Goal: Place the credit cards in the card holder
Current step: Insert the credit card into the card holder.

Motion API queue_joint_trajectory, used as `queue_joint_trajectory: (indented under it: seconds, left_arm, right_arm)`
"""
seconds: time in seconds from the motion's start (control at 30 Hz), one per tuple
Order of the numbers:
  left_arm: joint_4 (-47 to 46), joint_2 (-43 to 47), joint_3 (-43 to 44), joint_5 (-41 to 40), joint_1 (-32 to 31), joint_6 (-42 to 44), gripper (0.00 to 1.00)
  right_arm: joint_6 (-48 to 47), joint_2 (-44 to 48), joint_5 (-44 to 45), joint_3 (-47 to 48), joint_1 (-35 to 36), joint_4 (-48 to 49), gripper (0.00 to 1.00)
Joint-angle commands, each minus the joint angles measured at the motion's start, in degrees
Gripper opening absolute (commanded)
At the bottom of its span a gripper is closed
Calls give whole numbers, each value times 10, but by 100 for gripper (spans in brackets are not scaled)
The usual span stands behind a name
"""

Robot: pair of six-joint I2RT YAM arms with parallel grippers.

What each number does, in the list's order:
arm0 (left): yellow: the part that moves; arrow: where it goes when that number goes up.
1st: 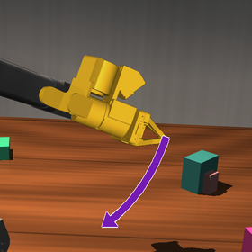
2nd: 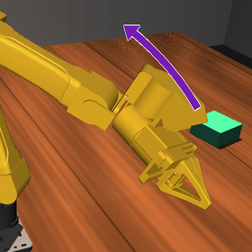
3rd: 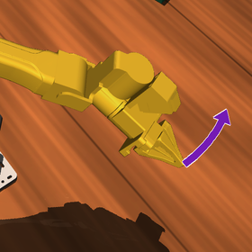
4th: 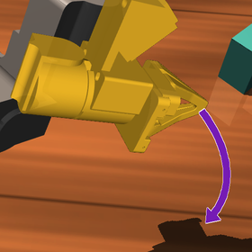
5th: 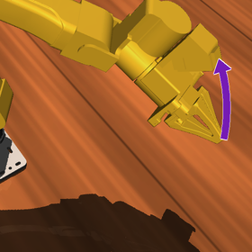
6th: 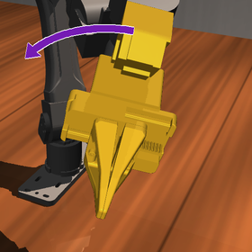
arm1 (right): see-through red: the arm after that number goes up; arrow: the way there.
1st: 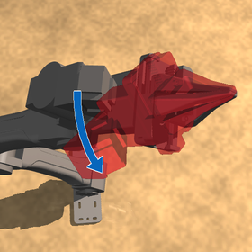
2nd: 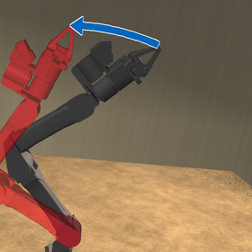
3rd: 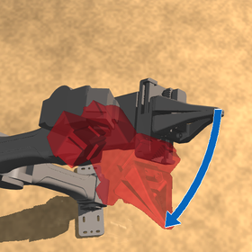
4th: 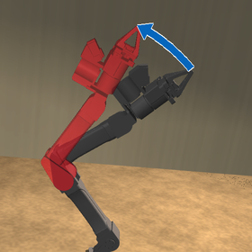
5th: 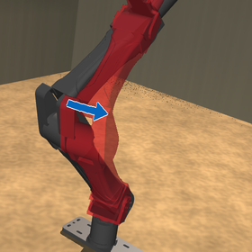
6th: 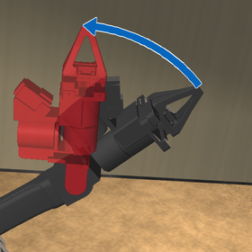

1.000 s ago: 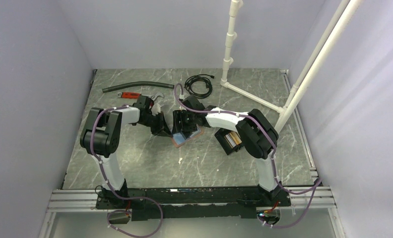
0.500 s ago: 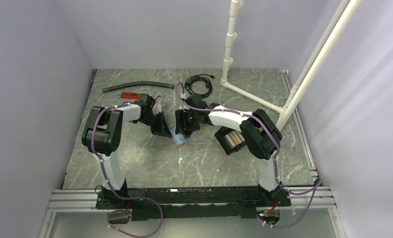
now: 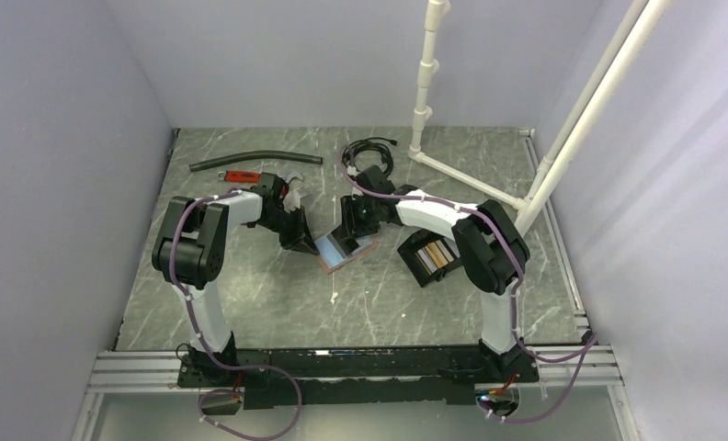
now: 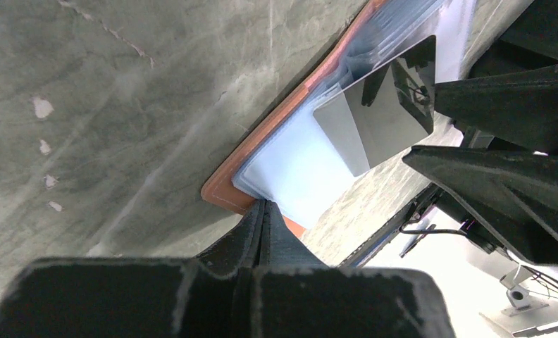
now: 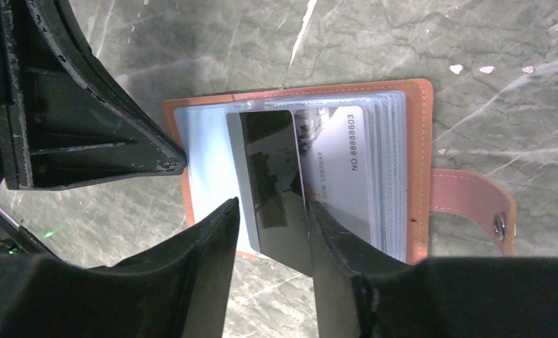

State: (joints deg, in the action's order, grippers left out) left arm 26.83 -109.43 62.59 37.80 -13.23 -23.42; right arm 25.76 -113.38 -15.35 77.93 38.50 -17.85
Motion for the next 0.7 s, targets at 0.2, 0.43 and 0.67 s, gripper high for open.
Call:
queue_joint_trajectory:
  seconds: [0.2,0.43,0.67]
  left_arm:
    - [25,-11,-3,-42,-9,25,0]
    - [23,-12,-2,-38,-9,23,0]
    - [22,-8,-3,-41,-10,24,0]
  right_arm:
    - [-10,-12,-15,-8,-6,9,32]
    - [23,-17,-93,-45,4,72,18]
    - [33,-21,-138,-70,14,138,18]
